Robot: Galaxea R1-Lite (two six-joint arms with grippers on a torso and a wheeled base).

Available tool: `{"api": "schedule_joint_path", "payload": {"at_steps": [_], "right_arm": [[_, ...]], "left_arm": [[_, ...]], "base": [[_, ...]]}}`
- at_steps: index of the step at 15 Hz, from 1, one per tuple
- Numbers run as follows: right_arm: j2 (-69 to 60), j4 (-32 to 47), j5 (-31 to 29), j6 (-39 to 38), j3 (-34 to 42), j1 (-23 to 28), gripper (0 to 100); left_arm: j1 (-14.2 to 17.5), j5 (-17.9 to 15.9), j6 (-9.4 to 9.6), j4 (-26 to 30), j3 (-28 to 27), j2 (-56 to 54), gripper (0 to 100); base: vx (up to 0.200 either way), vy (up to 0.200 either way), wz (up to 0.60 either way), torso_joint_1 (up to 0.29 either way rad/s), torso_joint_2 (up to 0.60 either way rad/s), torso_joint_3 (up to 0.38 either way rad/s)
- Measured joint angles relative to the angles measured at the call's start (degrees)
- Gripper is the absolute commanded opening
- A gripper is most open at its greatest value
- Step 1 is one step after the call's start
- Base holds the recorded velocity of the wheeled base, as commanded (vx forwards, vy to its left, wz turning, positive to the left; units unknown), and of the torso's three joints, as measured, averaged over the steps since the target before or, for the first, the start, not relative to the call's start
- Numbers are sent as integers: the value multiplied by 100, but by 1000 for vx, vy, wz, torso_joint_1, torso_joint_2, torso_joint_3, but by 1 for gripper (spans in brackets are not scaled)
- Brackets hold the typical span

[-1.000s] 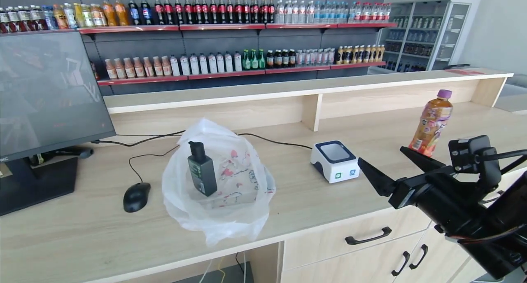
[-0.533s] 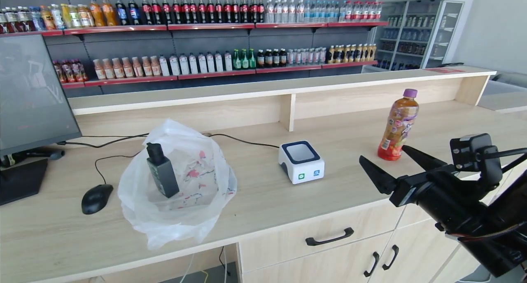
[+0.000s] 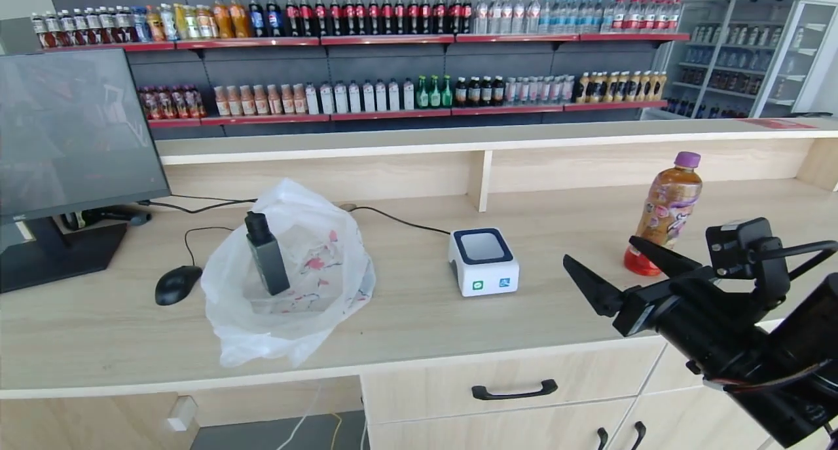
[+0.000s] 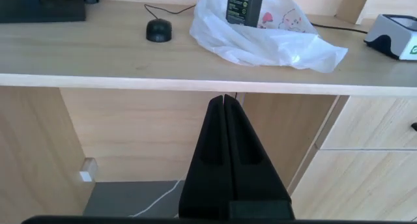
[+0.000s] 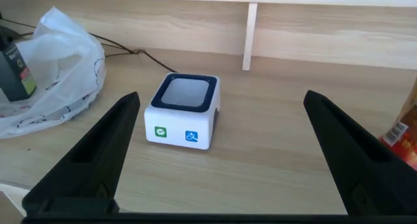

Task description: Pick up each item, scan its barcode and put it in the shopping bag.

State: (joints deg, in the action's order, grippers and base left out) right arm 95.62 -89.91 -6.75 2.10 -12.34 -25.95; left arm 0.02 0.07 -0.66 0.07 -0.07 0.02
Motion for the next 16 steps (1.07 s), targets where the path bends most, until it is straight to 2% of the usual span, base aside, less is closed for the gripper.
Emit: {"api": "schedule_joint_path", "payload": {"at_steps": [10,16], "right_arm": [[40,-9,5,-2,195,-17,100],[29,-4,117,-414,274,-183,100]], "left_arm": [[5,0,-18,2,-2,0,0],[2,0,-34,2,-2,0,0]], "base": [[0,-200,0,5,1,3],[0,-200,0,2,0,2]]}}
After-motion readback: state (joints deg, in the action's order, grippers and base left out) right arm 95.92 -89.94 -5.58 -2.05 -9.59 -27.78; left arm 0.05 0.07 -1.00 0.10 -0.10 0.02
